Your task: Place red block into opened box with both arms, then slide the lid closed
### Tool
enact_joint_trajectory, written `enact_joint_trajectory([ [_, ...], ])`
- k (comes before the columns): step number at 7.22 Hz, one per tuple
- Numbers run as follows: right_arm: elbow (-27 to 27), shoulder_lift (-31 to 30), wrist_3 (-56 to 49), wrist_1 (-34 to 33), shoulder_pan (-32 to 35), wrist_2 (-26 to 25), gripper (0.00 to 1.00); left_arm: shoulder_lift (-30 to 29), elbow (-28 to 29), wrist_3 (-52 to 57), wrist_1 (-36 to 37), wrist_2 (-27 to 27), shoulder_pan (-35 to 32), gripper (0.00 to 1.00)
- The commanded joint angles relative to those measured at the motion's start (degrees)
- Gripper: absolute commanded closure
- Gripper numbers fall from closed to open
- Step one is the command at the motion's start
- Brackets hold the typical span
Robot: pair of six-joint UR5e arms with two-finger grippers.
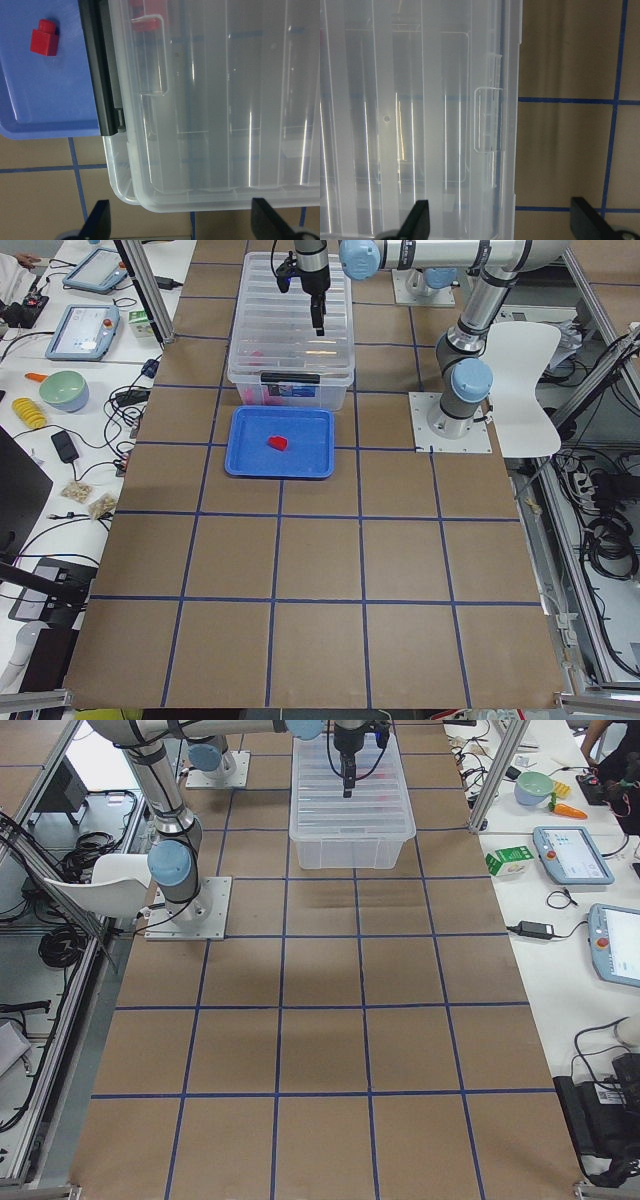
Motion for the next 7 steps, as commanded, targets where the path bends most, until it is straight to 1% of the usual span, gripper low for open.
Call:
enact_joint_trajectory([
  [1, 0.0, 0.0, 0.0, 0.0, 0.0, 0.0, 0.0, -1.8, -1.5, -0.5, 13.4, 0.4, 2.9, 0.0],
  [3, 0.0, 0.0, -0.1, 0.0, -0.1, 0.0, 0.0, -2.6, -3.0, -0.6, 12.9, -0.2, 3.3, 0.0],
  [4, 0.1, 0.1, -0.5, -0.1, -0.4, -0.1, 0.0, -0.9, -2.5, -0.1, 9.0, -0.2, 2.5, 0.0],
  [5, 0.4, 0.2, -1.2, -0.3, -1.1, -0.3, 0.0, 1.1, 0.5, 0.2, 2.0, -2.2, 2.2, 0.0],
  [6, 1.2, 0.3, -2.3, -0.6, -2.5, 0.0, 0.0, 3.0, 7.2, -0.1, -8.2, -6.5, 2.1, 0.0],
  [7, 3.7, 1.0, -6.4, -0.7, -3.9, -0.2, 0.0, 3.0, 12.3, -0.4, -15.1, -3.3, 1.4, 0.0],
])
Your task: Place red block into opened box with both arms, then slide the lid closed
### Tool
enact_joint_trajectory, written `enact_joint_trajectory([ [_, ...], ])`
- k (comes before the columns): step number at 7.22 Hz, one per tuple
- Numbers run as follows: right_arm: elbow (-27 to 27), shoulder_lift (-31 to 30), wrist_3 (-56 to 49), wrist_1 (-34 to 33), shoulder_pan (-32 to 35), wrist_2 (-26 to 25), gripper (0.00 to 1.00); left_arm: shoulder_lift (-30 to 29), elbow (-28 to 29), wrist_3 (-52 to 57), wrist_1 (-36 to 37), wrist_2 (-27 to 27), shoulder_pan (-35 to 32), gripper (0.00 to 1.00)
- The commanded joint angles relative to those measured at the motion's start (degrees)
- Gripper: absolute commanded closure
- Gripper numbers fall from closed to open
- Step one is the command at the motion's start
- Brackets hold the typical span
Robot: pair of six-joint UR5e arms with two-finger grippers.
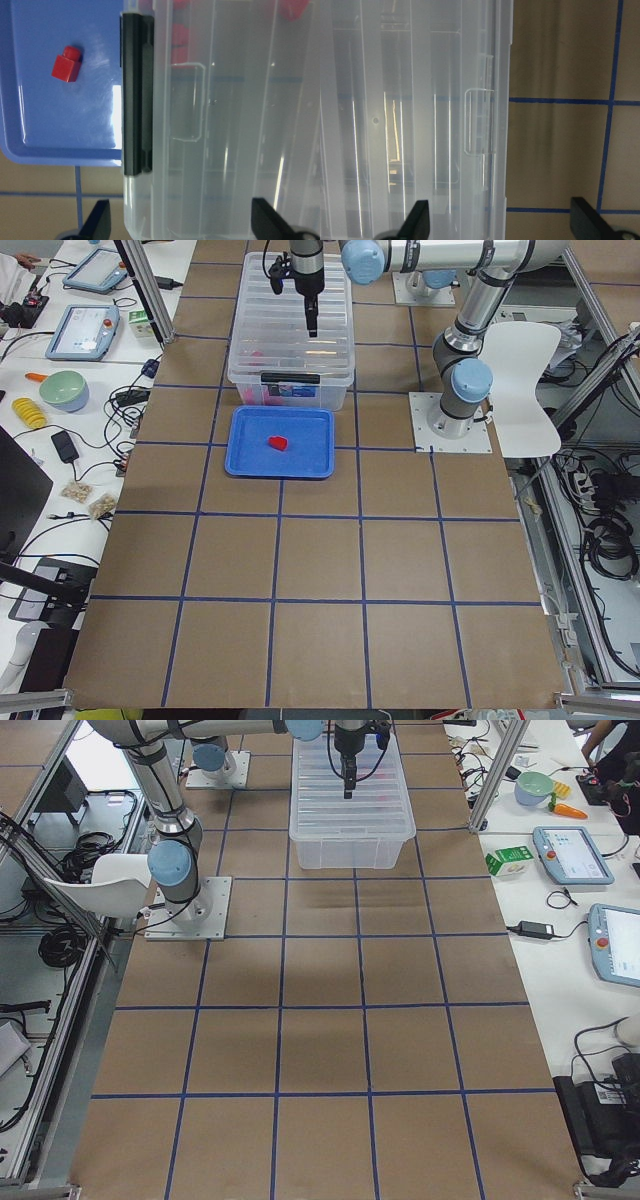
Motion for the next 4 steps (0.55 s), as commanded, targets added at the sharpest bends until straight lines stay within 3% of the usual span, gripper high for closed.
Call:
enact_joint_trajectory([
  [1, 6.5, 1.6, -4.0, -5.7, -3.2, 0.2, 0.0, 1.3, 6.0, -0.4, -9.6, 2.7, -1.6, 0.0],
  [2, 10.2, 3.1, -3.8, -13.3, -3.9, 0.3, 0.0, 0.4, 5.6, 0.1, -9.0, 2.7, -1.7, 0.0],
  [4, 10.7, 6.2, -3.3, -15.8, -3.7, 0.4, 0.0, 0.6, 1.5, 0.5, -5.4, 3.0, -1.9, 0.0],
])
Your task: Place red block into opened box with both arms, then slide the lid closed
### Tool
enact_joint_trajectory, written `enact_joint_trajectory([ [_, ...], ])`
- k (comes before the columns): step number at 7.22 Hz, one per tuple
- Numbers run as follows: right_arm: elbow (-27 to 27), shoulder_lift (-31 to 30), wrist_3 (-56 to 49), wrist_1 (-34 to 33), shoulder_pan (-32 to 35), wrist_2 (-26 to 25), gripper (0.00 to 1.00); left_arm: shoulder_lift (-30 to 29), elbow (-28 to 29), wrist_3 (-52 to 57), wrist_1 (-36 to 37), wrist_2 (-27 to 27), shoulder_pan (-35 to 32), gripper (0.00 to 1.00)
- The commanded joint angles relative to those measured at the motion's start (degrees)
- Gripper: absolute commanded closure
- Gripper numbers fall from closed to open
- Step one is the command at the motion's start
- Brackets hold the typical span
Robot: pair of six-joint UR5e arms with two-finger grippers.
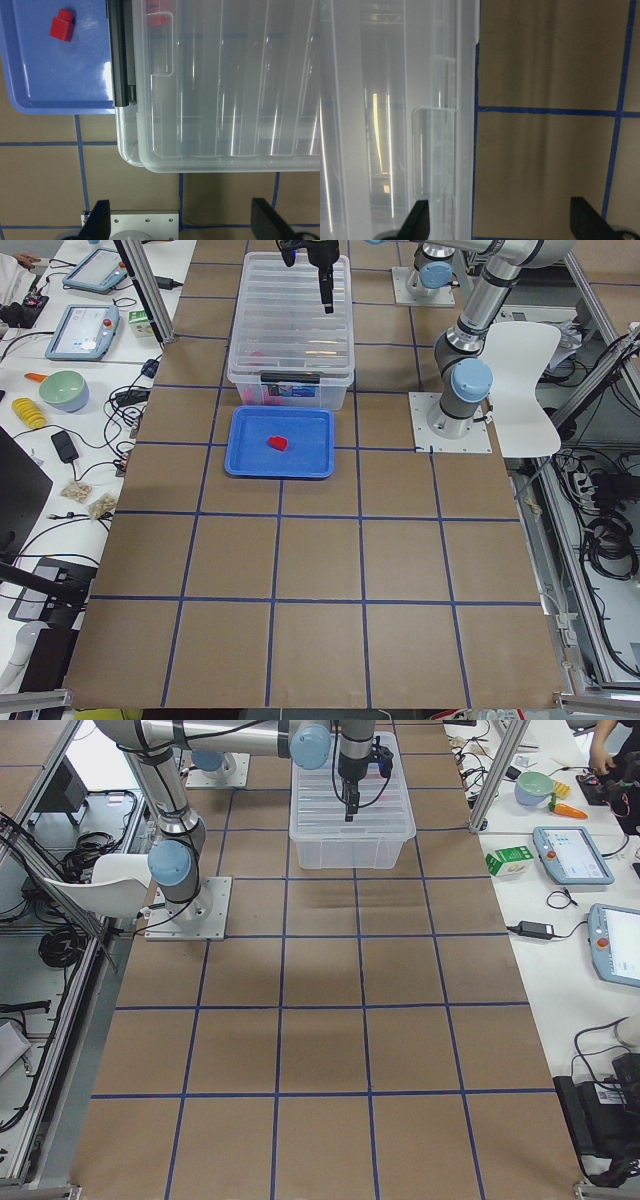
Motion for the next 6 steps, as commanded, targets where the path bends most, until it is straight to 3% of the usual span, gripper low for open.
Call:
enact_joint_trajectory([
  [1, 1.3, 2.1, 0.0, -2.8, 0.0, 0.3, 0.0, 0.5, -3.9, 0.7, 7.1, 0.4, 0.2, 0.0],
  [4, 1.4, 4.5, 0.1, -4.2, 0.1, 0.3, 0.0, -0.3, -4.5, 6.6, 8.8, 0.5, 3.8, 0.0],
  [5, 1.3, 4.9, -0.1, -4.6, 0.0, 0.3, 0.0, -0.9, -4.8, 8.4, 8.9, 0.4, 6.6, 0.0],
  [6, 1.3, 4.9, -0.5, -5.3, 0.1, 0.3, 0.0, -2.1, -4.9, 16.8, 10.1, 0.4, 11.5, 0.0],
])
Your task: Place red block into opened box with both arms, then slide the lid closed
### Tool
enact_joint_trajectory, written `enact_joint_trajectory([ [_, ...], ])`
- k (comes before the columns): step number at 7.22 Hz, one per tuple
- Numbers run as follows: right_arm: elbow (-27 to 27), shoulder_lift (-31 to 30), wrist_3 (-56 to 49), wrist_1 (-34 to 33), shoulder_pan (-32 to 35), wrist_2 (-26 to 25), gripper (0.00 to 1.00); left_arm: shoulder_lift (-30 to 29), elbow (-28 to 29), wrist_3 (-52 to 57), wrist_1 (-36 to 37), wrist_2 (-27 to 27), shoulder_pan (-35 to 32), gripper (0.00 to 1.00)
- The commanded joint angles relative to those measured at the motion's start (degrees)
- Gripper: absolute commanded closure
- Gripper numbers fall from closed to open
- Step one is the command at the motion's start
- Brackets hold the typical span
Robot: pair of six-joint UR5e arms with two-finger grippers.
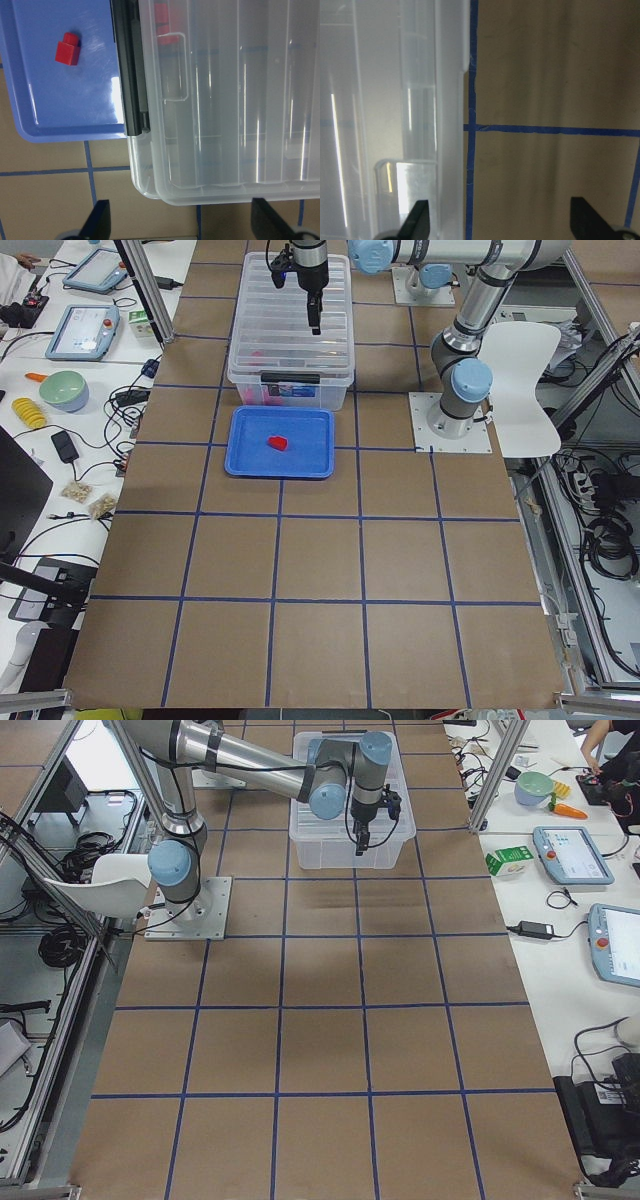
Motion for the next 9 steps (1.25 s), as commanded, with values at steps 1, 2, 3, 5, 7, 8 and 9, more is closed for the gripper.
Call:
enact_joint_trajectory([
  [1, -0.3, 0.2, -0.6, -0.8, 0.0, -0.3, 0.0, -2.8, -0.4, 11.1, 4.3, 0.0, 9.6, 0.0],
  [2, 0.0, 0.3, -0.5, -1.6, -0.4, 0.0, 0.0, -4.2, -0.7, 12.3, 7.7, 0.2, 11.4, 0.0],
  [3, 0.1, 0.3, -0.6, -3.3, -0.4, -0.4, 0.0, -5.5, -1.5, 12.4, 8.6, 0.8, 11.7, 0.0],
  [5, 0.1, 1.1, -1.0, -3.3, -1.7, -0.5, 0.0, -9.2, -5.7, 13.1, 19.2, 2.1, 11.7, 0.0],
  [7, -0.5, 1.3, -2.2, -3.2, -4.2, -0.5, 0.0, -12.2, -9.2, 21.5, 26.5, 2.4, 11.9, 0.0],
  [8, -0.6, 1.3, -3.6, -3.2, -5.0, -0.5, 0.0, -14.3, -9.3, 24.4, 26.9, 2.1, 13.0, 0.0],
  [9, -0.6, 1.3, -5.0, -3.1, -6.3, -0.7, 0.0, -16.8, -9.1, 24.7, 28.9, 2.1, 14.4, 0.0],
])
